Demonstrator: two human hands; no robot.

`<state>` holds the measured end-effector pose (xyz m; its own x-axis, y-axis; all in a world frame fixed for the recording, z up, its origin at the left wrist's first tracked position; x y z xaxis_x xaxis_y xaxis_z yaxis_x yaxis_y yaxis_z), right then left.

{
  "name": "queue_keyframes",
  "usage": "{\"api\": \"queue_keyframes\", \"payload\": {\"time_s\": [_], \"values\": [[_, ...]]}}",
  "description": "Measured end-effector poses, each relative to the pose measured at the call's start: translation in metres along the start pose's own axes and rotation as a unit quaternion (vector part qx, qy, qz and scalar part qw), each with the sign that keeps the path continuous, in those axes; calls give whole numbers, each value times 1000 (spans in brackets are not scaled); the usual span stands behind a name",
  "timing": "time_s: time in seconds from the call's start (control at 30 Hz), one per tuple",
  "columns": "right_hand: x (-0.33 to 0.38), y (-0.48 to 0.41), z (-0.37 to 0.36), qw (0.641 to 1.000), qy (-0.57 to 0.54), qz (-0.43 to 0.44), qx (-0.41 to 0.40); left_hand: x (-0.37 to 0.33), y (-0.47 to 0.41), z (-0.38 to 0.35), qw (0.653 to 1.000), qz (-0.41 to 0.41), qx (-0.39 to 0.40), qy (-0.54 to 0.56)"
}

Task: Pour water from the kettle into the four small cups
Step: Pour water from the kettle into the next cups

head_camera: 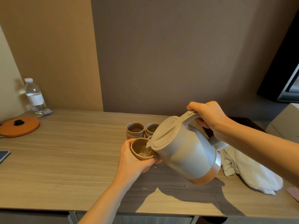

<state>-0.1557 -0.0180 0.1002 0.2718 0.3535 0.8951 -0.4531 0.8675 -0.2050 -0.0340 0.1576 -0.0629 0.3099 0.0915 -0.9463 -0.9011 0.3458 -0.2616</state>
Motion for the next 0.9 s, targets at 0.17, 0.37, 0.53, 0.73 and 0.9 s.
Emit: {"api": "queue_keyframes", "payload": {"time_s": [0.17, 0.37, 0.53, 0.73, 0.9], "values": [[-2, -1, 1, 1000, -10, -3, 4, 0, 0, 0, 1000, 0, 1, 2], [-8, -2, 4, 999, -43, -23, 2, -3, -1, 0, 1000, 2, -6, 7], [-20, -2, 10, 993, -103, -65, -10, -8, -5, 3, 1000, 4, -12, 13], [-25, -1, 17, 987, -134, -79, -27, -17, -12, 5, 1000, -10, -19, 15], [-27, -2, 22, 980, -173, -87, -43, -25, -19, 5, 999, -12, -16, 29]]}}
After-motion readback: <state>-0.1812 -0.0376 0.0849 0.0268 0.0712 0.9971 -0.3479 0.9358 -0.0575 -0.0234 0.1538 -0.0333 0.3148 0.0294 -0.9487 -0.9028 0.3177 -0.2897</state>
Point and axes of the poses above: each hand's wrist, its own y-axis away from the middle knuckle, its own z-axis out of the back of the hand, x = y × z, the point moved 1 cm from there along -y, towards the middle knuckle, and after that the axes turned 10 degrees about -x, right-handed, at the moved point
